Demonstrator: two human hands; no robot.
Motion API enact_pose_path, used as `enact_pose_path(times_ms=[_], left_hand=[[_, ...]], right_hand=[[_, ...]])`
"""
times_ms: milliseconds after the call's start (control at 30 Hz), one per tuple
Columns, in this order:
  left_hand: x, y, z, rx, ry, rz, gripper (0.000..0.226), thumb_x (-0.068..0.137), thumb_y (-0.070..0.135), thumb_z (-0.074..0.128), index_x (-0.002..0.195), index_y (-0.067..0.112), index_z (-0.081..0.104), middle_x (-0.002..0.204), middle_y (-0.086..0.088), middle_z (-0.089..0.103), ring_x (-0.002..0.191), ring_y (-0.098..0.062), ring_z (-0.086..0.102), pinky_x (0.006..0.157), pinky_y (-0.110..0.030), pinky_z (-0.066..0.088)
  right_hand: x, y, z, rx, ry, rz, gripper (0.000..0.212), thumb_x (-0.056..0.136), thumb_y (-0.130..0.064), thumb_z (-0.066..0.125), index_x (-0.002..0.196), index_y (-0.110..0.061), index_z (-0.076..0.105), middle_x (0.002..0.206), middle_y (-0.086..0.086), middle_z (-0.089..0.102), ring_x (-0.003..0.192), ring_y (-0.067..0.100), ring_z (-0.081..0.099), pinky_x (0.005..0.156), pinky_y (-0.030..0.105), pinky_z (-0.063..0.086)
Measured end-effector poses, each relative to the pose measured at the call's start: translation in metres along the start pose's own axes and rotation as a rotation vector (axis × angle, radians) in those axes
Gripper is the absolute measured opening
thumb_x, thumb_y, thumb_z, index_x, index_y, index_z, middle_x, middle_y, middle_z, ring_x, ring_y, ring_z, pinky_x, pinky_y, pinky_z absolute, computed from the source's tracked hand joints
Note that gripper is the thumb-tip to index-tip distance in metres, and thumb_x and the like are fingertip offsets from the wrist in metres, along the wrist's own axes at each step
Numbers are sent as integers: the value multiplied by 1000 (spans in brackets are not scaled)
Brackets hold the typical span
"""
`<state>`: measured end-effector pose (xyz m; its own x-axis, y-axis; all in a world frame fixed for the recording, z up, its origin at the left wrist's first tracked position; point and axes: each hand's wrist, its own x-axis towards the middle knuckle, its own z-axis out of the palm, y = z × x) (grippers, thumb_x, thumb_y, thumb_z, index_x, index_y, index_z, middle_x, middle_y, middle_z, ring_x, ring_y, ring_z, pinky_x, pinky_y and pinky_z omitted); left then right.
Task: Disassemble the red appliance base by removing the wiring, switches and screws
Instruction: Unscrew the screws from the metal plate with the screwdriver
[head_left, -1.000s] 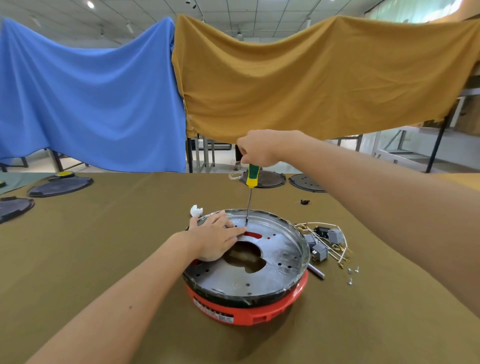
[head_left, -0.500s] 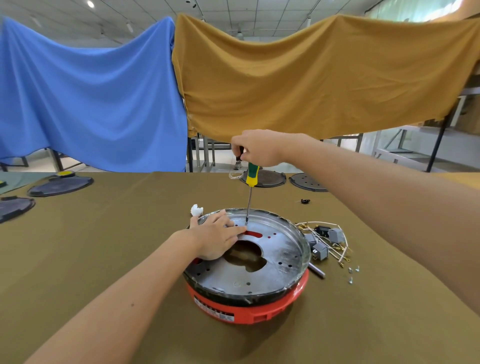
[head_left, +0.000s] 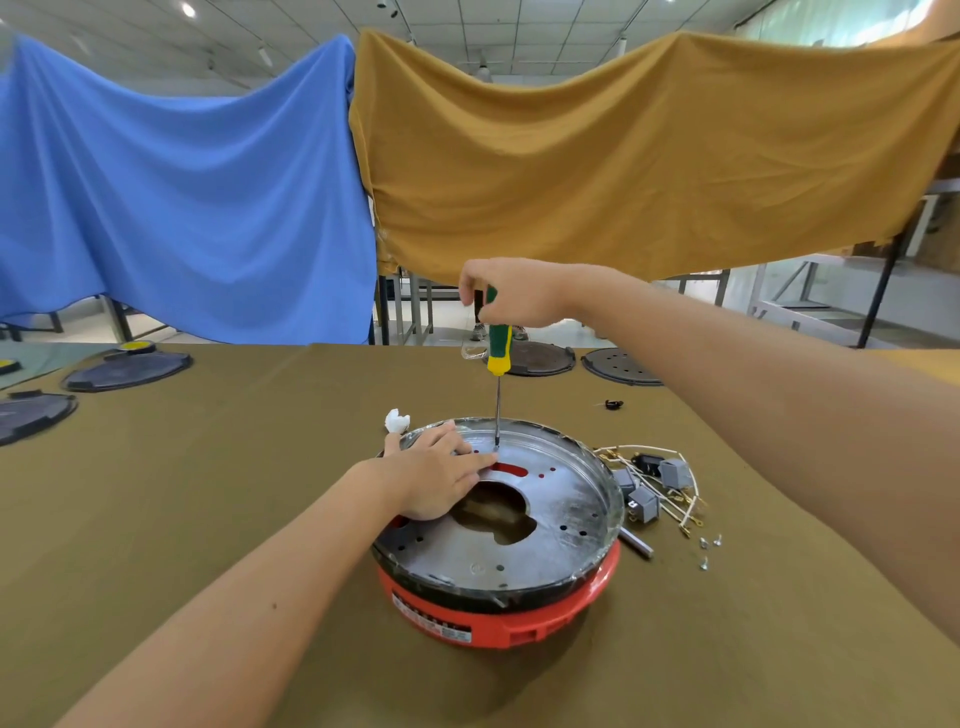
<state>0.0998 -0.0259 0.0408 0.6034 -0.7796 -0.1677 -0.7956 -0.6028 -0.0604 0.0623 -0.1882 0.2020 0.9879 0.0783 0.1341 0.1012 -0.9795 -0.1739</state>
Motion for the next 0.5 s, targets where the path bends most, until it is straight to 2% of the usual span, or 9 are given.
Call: enact_pose_path(times_ms=[33, 100, 167, 233, 267, 333, 400, 467, 500], left_hand=[[0, 0, 0, 2, -1, -2, 46, 106, 42, 13, 152, 49, 10, 161, 15, 10, 150, -14, -14, 113, -65, 2], [0, 0, -1, -3, -9, -2, 46, 106, 42, 14, 152, 49, 9, 161, 16, 10, 150, -14, -14, 113, -66, 2], [0, 0, -1, -9, -9, 3, 46, 106, 42, 14, 152, 50, 9, 161, 15, 10, 150, -14, -14, 113, -66, 2], [0, -1, -2, -11, -9, 10, 47, 106, 42, 14, 152, 50, 9, 161, 15, 11, 150, -14, -14, 113, -67, 2], [0, -1, -1, -13, -9, 11, 47, 106, 42, 14, 152, 50, 9, 161, 15, 11, 150, -14, -14, 113, -67, 2], [0, 0, -2, -5, -15, 8, 47, 106, 43, 14, 152, 49, 9, 161, 16, 10, 150, -14, -14, 113, -68, 2], [0, 0, -2, 7, -18, 0, 47, 106, 42, 14, 152, 49, 8, 161, 16, 10, 150, -15, -14, 113, -68, 3], [1, 0, -1, 12, -15, -3, 47, 106, 42, 14, 152, 49, 8, 161, 16, 9, 150, -15, -14, 113, -68, 3], [1, 1, -1, 12, -15, 0, 47, 106, 41, 14, 152, 48, 8, 161, 16, 9, 150, -15, -14, 113, -68, 3]], right_hand=[[-2, 0, -2, 148, -5, -3, 31, 88, 5, 47, 112, -15, 51, 95, 0, 51, 71, 16, 46, 54, 22, 38], [-5, 0, -1, 182, 5, 3, 34, 83, 7, 48, 110, -13, 51, 97, -1, 51, 68, 11, 46, 46, 16, 37], [-4, 1, 2, 20, 22, 41, 20, 89, -10, 56, 108, -11, 50, 94, 2, 51, 67, 10, 44, 50, 21, 36], [-5, 0, 4, -253, 29, 131, 26, 100, -37, 49, 105, -12, 45, 86, 2, 49, 66, 13, 43, 52, 28, 31], [-4, 0, 5, -441, 31, 143, 26, 103, -40, 41, 105, -14, 45, 85, 3, 48, 66, 15, 44, 51, 29, 29], [-1, 2, 7, -561, 51, 104, 14, 106, -24, 35, 104, -14, 46, 91, 7, 50, 67, 19, 44, 51, 30, 31], [-2, 4, 4, -254, 48, 78, 11, 99, -9, 42, 106, -12, 49, 96, 5, 51, 70, 18, 45, 54, 28, 34], [-7, 5, -4, 38, 0, 40, 28, 87, 4, 45, 108, -13, 51, 99, 3, 52, 72, 17, 47, 54, 24, 36], [-9, 6, -6, 80, -24, 33, 31, 84, 6, 48, 108, -13, 52, 101, 3, 52, 71, 16, 47, 53, 23, 36]])
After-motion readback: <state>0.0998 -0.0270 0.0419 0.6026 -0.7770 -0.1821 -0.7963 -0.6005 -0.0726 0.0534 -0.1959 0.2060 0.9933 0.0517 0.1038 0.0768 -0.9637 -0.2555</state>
